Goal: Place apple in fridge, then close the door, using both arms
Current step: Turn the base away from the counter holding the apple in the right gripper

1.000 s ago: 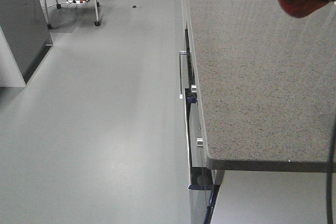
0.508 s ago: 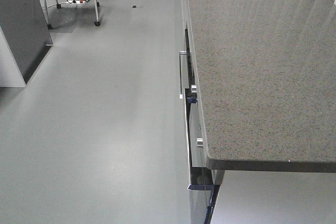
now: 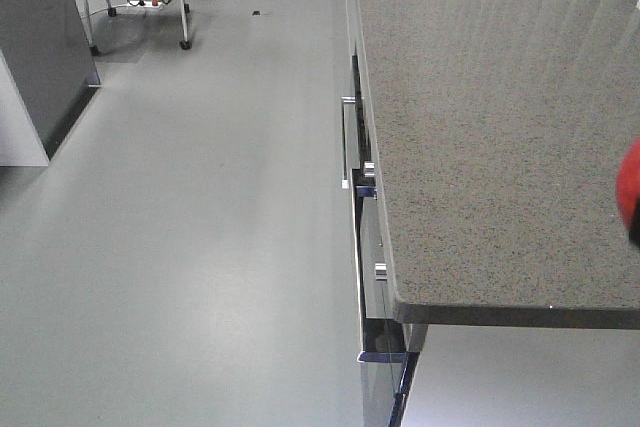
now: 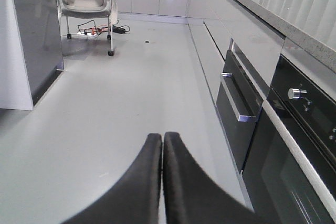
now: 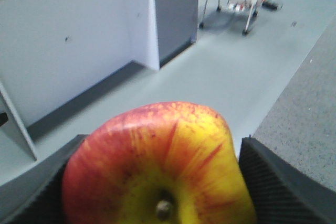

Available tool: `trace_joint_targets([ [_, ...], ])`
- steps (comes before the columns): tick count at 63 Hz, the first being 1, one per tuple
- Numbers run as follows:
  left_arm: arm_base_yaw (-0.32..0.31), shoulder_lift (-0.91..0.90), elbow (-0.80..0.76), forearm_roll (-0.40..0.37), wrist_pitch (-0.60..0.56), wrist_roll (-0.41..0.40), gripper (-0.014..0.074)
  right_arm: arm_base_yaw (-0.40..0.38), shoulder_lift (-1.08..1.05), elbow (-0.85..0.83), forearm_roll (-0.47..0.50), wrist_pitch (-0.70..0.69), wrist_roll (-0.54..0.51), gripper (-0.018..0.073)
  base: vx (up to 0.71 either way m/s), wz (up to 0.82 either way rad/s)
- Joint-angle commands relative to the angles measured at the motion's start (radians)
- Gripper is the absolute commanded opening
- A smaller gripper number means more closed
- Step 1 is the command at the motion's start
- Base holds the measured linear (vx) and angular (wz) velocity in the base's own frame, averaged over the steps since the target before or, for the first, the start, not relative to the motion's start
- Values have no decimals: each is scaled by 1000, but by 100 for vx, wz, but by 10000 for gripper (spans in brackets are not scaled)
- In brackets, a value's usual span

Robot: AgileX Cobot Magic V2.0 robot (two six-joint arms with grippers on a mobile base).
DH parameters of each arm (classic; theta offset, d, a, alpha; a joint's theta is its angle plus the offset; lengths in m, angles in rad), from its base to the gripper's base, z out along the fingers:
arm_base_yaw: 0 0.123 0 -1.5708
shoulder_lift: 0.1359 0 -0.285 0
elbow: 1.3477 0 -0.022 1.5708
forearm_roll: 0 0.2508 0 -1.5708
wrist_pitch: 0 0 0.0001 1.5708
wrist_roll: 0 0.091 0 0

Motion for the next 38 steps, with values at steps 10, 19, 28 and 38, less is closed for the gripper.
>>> trace_joint_targets([
  [10,1,-6,21,2,-75,-3,-6,-6,-113,131,63,-181,-18,-6,0,0],
  [19,1,-6,21,2,-75,-3,-6,-6,-113,131,79,-180,-18,-3,0,0],
  [28,1,-6,21,2,-75,-3,-6,-6,-113,131,79,-180,-18,-3,0,0],
  [38,1,-6,21,2,-75,-3,-6,-6,-113,131,79,-180,-18,-3,0,0],
])
